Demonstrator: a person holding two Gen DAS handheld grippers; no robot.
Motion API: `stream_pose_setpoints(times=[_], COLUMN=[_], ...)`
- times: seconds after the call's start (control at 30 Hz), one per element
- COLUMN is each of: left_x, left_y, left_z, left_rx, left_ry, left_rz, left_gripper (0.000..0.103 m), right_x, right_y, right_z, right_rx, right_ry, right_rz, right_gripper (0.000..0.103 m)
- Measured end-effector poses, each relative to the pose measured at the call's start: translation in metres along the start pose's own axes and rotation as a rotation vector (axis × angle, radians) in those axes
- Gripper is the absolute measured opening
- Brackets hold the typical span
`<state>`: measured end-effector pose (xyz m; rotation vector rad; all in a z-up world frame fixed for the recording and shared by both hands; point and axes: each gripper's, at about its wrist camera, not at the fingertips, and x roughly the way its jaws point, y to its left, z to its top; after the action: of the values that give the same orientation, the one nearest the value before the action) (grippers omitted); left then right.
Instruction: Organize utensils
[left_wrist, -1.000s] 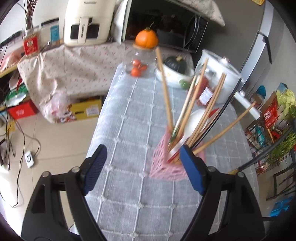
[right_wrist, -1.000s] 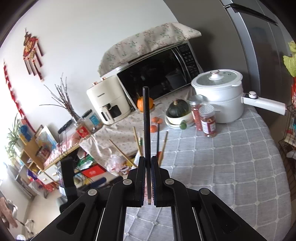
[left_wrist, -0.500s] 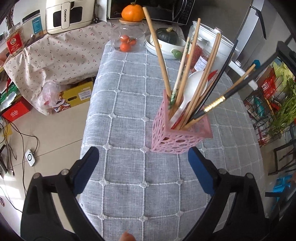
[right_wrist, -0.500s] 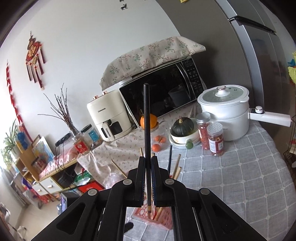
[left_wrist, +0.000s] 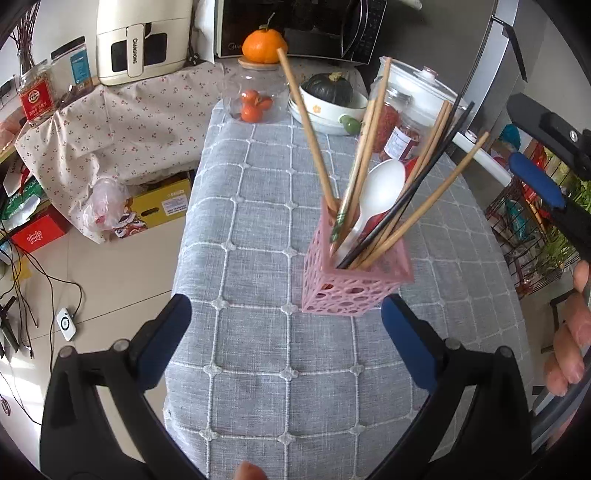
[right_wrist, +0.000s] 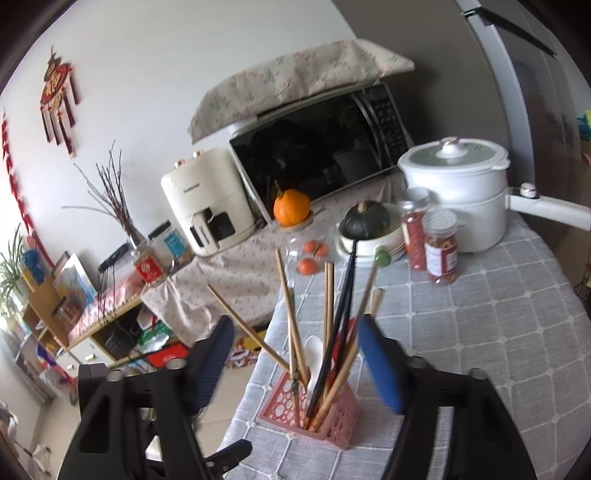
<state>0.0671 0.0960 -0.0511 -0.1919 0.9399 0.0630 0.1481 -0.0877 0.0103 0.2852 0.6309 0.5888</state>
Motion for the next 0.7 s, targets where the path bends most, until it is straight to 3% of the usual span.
stream_pose_setpoints(times=[0.23,0.4,0.7], left_x=[-0.039,-0.074,-0.109], left_y=[-0.032,-0.049,-0.070], left_z=[-0.014,-0.030,-0.056], left_rx=[0.078,0.113,0.106], left_ry=[-0.073,-0.155,-0.213], left_rz=[0.011,0.007,0.064], left_gripper=[0.102,0.102,0.102], right_x=[-0.061,-0.112,-0.176], right_y=[-0.016,-0.021,-0.018], right_z=[0.005,-0.002,-0.042], right_rx=[-0.013,-0.044,-0.097], right_ry=[-0.025,-0.071,-0.036], right_rz=[-0.124,-0.257,-0.423], right_gripper=[0.103,0.103,0.103])
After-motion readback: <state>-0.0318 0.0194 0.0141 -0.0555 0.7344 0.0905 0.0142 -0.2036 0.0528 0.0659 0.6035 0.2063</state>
